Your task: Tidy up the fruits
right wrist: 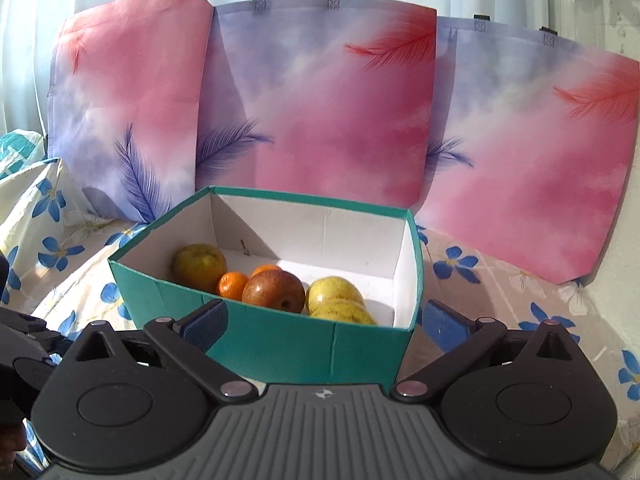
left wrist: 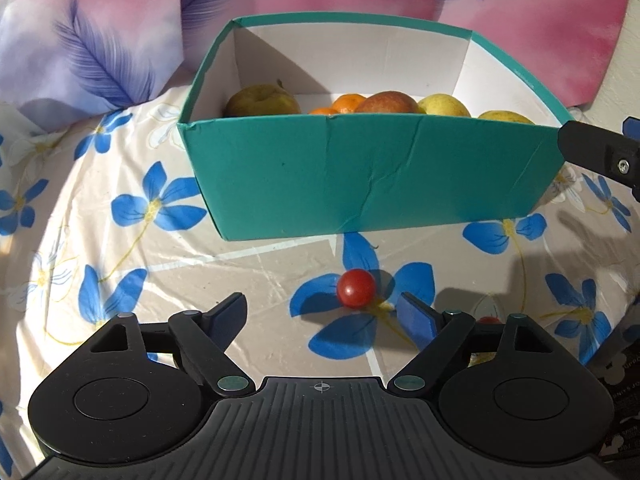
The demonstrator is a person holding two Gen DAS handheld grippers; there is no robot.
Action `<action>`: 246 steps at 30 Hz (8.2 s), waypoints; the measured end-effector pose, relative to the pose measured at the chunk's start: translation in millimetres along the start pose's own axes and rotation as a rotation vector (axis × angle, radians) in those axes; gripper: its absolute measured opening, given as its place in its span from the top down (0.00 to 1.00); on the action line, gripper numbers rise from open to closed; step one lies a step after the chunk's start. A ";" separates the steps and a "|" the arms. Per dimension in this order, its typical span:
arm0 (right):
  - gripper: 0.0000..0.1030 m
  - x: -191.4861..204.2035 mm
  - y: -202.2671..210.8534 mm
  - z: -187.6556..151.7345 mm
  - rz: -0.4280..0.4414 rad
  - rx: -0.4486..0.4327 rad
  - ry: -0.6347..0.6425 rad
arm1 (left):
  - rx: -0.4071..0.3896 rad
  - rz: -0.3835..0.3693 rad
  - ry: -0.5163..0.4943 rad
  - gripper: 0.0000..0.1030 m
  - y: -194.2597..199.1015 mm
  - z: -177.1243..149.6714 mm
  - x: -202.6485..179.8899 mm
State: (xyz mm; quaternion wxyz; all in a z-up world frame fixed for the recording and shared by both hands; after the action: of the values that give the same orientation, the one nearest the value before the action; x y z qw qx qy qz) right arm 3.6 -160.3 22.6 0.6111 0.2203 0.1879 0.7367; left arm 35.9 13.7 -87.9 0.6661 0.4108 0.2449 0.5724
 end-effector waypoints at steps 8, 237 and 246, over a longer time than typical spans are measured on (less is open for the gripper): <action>0.00 0.2 0.9 -18.1 -0.010 0.037 -0.010 | 0.037 -0.030 -0.029 0.32 -12.7 0.0 -11.7; 0.00 -32.6 -69.4 6.5 -0.187 0.471 -0.198 | 0.074 0.185 -0.006 0.02 11.7 95.9 -4.8; 0.00 -33.4 -71.2 6.5 -0.186 0.476 -0.193 | 0.088 0.182 0.001 0.02 8.6 95.9 -4.3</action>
State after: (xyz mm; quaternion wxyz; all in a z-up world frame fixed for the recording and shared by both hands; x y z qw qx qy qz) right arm 70.6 -180.1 -14.0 0.6221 0.4088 0.3159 0.5882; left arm 106.5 -16.0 -29.4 0.5925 0.4600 0.2317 0.6194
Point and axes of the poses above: each gripper's, at about its wrist camera, not at the fingertips, and y roughly against the way its jaws point, x to its left, z to its top, the point moved 5 cm from there along -y, roughly the way its jaws point, and after that the axes turned 12 degrees about z, right-handed, at the moved point
